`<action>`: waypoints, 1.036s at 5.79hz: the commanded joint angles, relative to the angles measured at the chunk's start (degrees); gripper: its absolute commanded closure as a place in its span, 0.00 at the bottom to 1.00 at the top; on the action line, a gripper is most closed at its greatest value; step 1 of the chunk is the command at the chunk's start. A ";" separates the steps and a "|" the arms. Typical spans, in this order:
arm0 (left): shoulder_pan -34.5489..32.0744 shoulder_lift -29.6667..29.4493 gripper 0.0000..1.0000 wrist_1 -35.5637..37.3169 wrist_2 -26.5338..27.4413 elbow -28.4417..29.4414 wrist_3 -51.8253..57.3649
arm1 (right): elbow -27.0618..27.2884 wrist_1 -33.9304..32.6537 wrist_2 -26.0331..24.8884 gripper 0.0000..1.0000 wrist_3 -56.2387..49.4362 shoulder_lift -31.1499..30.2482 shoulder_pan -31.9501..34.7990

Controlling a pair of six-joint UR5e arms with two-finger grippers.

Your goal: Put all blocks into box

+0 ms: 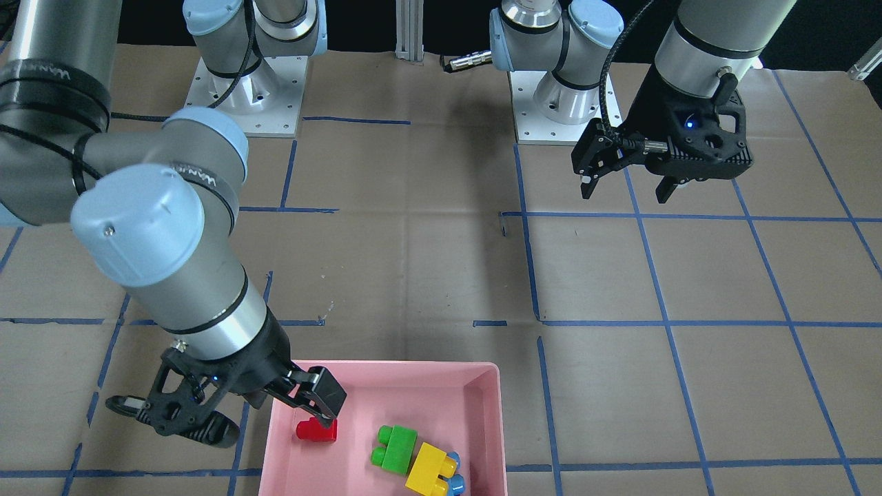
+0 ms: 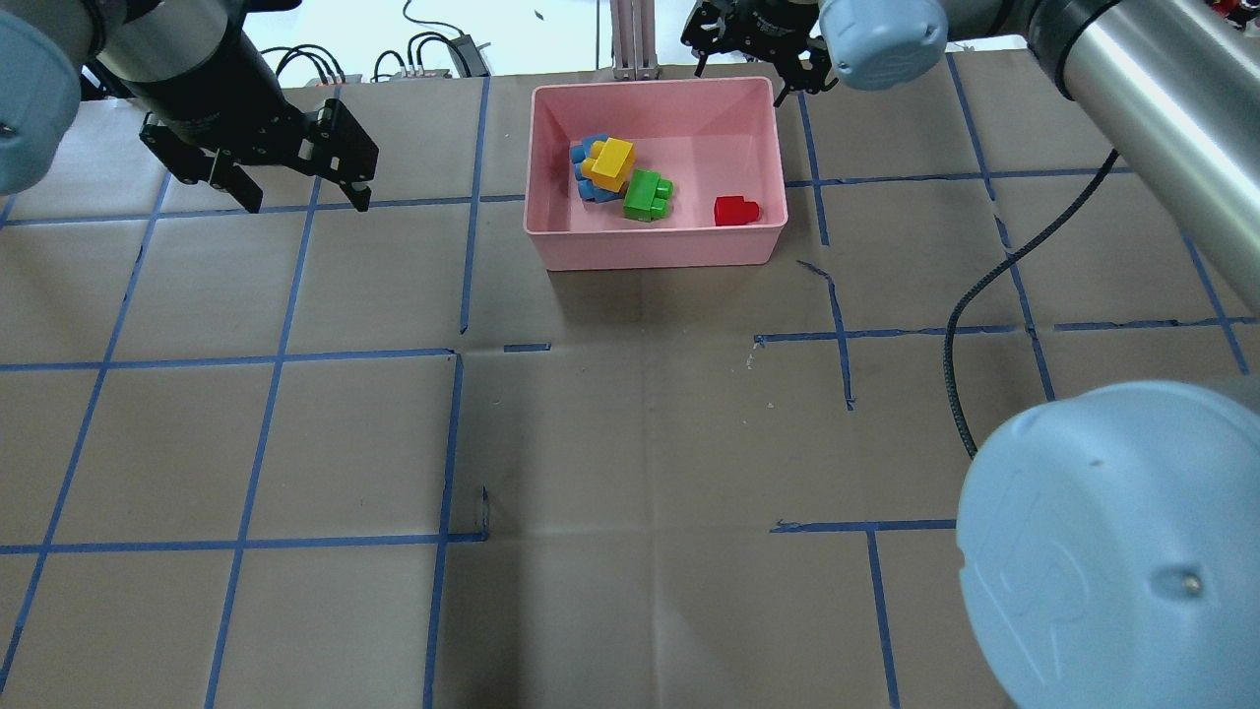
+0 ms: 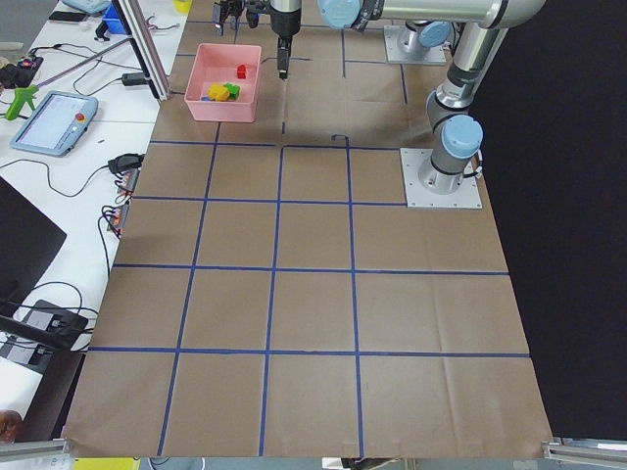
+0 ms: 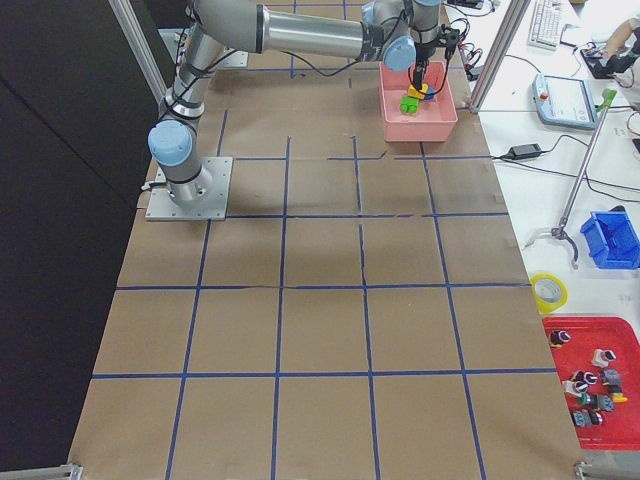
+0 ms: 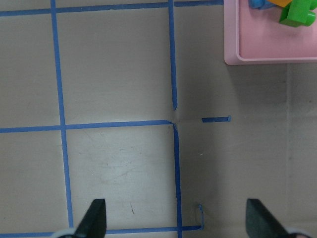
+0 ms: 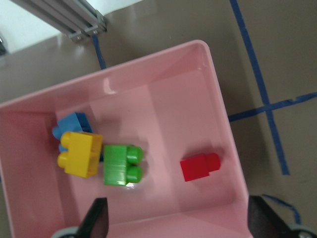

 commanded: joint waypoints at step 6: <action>-1.30 0.43 0.00 0.65 0.36 0.39 0.81 | 28.31 14.36 -4.97 0.00 -12.08 -30.27 0.05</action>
